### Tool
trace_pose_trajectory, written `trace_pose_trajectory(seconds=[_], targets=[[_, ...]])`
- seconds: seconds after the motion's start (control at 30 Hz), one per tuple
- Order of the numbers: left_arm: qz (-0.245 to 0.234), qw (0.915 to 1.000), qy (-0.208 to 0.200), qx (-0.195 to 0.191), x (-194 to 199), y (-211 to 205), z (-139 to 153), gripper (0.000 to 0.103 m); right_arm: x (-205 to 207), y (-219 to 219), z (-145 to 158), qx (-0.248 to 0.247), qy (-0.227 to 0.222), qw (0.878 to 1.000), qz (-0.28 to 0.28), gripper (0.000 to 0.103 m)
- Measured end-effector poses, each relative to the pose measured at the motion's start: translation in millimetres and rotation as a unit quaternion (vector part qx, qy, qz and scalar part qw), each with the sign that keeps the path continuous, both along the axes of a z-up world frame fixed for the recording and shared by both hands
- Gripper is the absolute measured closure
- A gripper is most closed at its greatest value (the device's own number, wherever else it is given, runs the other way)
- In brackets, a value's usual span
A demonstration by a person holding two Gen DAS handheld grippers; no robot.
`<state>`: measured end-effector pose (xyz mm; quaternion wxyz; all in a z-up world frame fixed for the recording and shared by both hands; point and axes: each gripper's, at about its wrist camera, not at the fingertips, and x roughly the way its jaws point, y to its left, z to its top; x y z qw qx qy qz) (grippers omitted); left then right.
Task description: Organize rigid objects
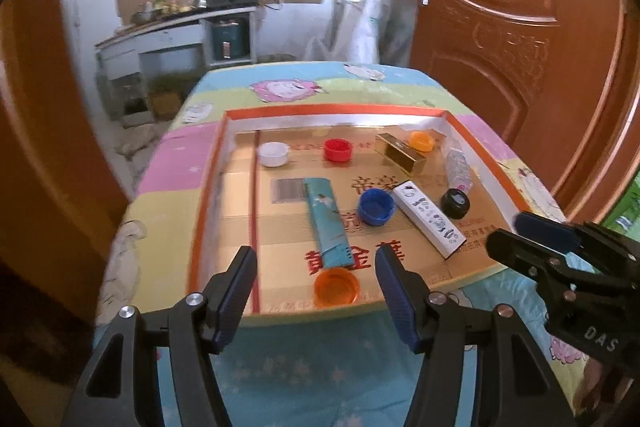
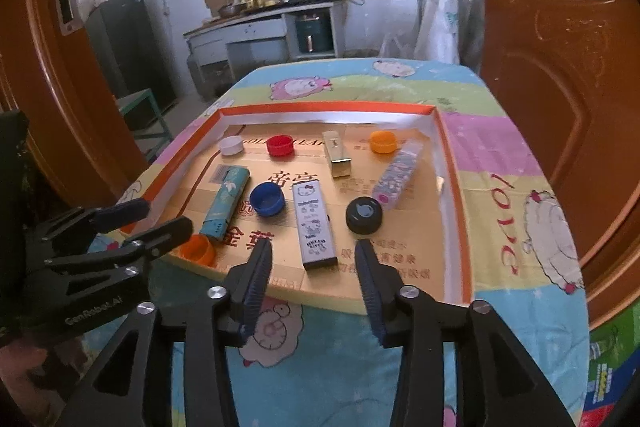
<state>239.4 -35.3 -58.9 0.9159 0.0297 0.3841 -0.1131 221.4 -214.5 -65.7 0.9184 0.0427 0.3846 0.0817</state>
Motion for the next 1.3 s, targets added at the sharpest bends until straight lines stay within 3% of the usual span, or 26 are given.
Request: trace_pose_trajectory(seconds=[0.13, 0.2, 0.27, 0.33, 0.63, 0.9, 1.07, 1.3], targets=[[0.024, 0.9993, -0.027, -0.004, -20.7, 3.2, 14.7, 0.042, -17.4, -1.3, 6.9, -0.001, -0.010, 1.000, -0.010, 0.051], [0.030, 0.9983, -0.039, -0.032, -32.4, 9.1, 22.8, 0.042, -28.0, -1.2, 11.3, -0.006, -0.017, 1.000, -0.017, 0.037], [0.034, 0.9963, -0.047, -0.063, -43.4, 15.6, 31.2, 0.042, -37.9, -1.4, 16.3, -0.009, -0.023, 1.000, -0.019, 0.033], [0.043, 0.9952, -0.054, -0.070, -50.9, 18.7, 38.2, 0.042, -48.2, -1.9, 22.9, -0.011, -0.030, 0.999, -0.024, 0.033], [0.088, 0.9892, -0.102, -0.057, -106.9, 26.5, 68.3, 0.042, -99.6, 5.0, 54.6, -0.031, -0.066, 0.996, -0.058, 0.030], [0.120, 0.9839, -0.132, 0.013, -156.3, 17.3, 81.9, 0.042, -149.9, 22.0, 75.1, -0.059, -0.096, 0.992, -0.059, 0.030], [0.093, 0.9894, -0.110, -0.017, -183.8, 13.3, 85.9, 0.042, -178.3, 25.2, 85.1, -0.076, -0.101, 0.990, -0.063, 0.030], [0.081, 0.9900, -0.115, -0.010, -213.2, 3.5, 87.1, 0.042, -211.0, 25.9, 94.5, -0.084, -0.111, 0.988, -0.073, 0.030]])
